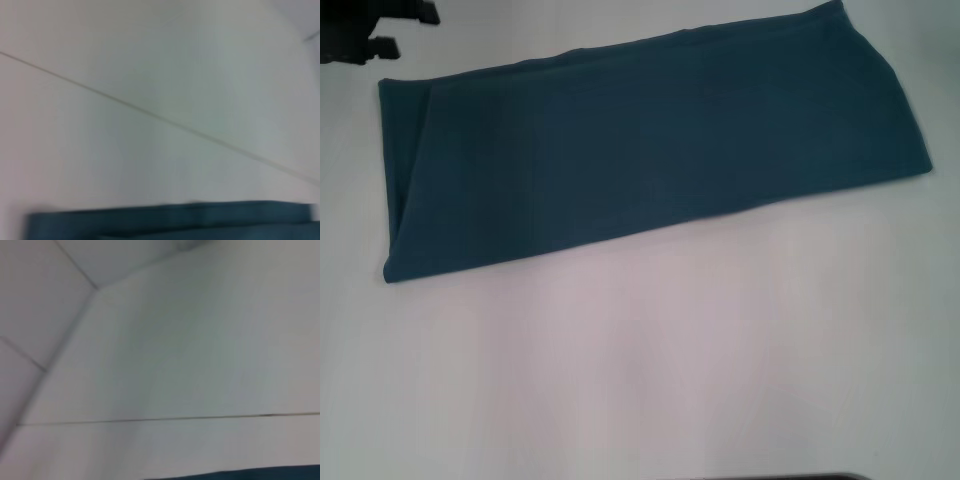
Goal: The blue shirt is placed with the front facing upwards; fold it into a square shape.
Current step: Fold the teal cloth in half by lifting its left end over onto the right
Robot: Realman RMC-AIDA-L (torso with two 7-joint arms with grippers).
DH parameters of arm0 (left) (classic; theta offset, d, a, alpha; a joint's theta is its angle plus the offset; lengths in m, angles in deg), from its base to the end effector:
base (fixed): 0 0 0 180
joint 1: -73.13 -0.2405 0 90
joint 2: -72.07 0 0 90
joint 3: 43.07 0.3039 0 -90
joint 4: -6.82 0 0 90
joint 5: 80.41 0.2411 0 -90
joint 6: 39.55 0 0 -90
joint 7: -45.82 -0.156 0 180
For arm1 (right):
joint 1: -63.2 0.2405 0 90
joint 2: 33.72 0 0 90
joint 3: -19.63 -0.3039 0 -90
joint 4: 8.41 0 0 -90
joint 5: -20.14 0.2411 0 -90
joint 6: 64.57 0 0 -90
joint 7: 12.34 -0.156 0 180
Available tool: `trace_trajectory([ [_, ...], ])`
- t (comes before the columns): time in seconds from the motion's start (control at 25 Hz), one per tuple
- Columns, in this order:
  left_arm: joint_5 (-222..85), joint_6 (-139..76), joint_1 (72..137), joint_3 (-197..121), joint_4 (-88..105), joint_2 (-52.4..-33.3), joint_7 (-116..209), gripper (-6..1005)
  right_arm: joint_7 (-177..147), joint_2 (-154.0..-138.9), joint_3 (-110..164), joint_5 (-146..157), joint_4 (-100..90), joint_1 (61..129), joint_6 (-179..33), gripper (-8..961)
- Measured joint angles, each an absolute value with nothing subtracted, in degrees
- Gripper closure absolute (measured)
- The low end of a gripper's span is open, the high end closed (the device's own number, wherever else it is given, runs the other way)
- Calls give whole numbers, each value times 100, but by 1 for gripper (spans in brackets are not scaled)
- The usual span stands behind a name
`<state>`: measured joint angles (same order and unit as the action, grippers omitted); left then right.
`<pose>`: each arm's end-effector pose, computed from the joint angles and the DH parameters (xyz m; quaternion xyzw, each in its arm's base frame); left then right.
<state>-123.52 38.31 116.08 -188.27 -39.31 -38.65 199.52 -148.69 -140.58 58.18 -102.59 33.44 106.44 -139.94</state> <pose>-0.2980 0.4882 0.0742 -0.7118 -0.6482 -0.1662 0.2133 0.2777 0.5055 0.0948 -0.7921 0.5253 0.2173 0.2222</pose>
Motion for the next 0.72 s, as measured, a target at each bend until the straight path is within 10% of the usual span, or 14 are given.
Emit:
trace_trajectory([
  [0.72, -13971, 4737, 10278, -18959, -3426, -4177, 19076, 225, -12987, -14634, 5696, -9005, 3549, 8755, -15813, 57],
])
